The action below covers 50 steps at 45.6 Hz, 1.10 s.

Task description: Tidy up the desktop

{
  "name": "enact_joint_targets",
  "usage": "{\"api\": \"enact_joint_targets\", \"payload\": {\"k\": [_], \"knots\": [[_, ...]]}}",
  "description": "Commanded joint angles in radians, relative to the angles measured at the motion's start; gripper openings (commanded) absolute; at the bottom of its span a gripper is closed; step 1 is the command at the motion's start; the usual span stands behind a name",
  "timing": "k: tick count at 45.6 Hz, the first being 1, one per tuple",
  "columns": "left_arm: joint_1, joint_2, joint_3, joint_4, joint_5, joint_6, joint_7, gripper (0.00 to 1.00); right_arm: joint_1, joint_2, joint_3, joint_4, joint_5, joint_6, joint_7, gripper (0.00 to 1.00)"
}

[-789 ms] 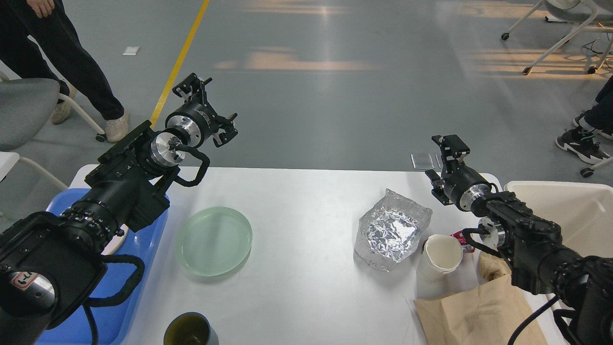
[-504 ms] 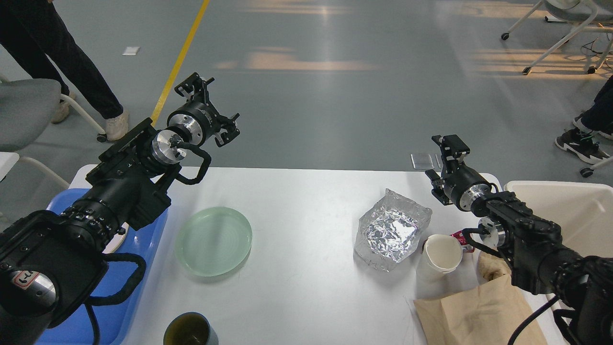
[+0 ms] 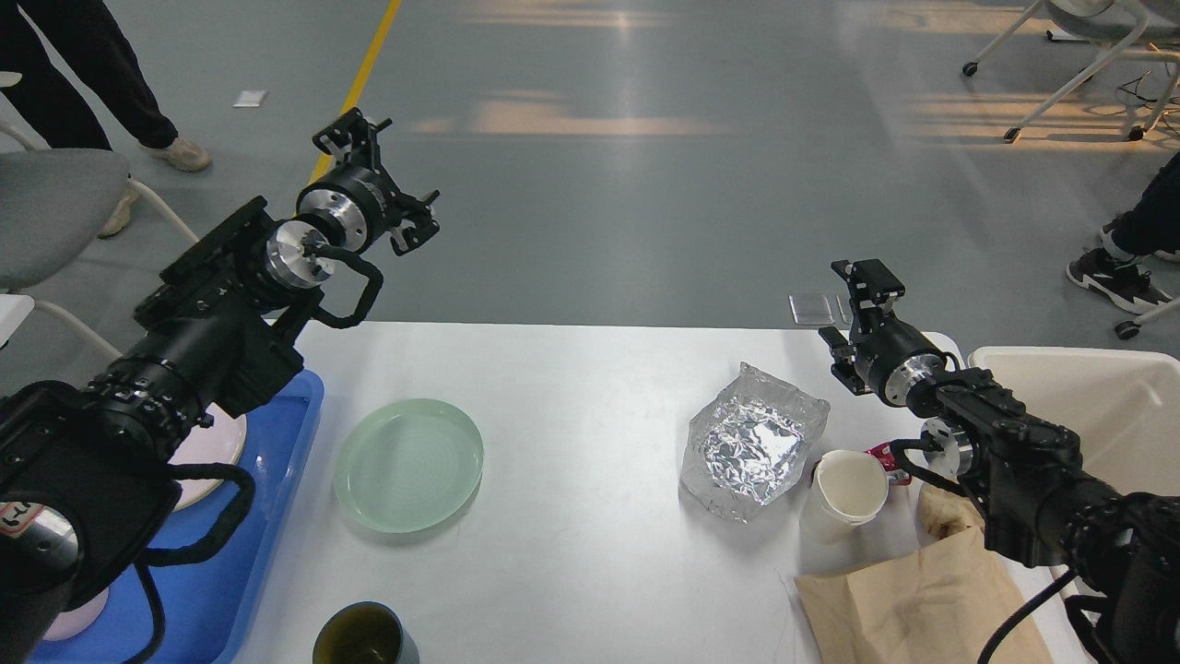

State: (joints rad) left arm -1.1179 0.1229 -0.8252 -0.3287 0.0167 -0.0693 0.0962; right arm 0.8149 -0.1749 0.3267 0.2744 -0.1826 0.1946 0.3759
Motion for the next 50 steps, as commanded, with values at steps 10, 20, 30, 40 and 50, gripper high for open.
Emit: {"api": "enact_joint_targets", "payload": {"k": [10, 20, 30, 40, 50], "knots": [[-0.122, 0.185, 0.391, -0.006, 0.002, -0.007, 0.000, 0.96, 0.000, 0.000, 0.000, 0.000, 0.000, 0.000, 0.000, 1.00], [-0.235, 0.256, 0.570, -0.010, 0.002, -0.015, 0.000, 0.96, 0.000, 0.000, 0.000, 0.000, 0.000, 0.000, 0.000, 1.00], [-0.321, 0.293, 0.649, -0.012, 0.002, -0.064, 0.010, 0.96, 0.000, 0.000, 0.000, 0.000, 0.000, 0.000, 0.000, 1.00], [-0.499, 0.360, 0.947, -0.041, 0.016, -0.173, 0.135, 0.96, 0.000, 0.000, 0.000, 0.000, 0.000, 0.000, 0.000, 1.00], [-0.743, 0.373, 1.449, -0.142, 0.016, -0.515, 0.140, 0.96, 0.000, 0.000, 0.000, 0.000, 0.000, 0.000, 0.000, 1.00]]}}
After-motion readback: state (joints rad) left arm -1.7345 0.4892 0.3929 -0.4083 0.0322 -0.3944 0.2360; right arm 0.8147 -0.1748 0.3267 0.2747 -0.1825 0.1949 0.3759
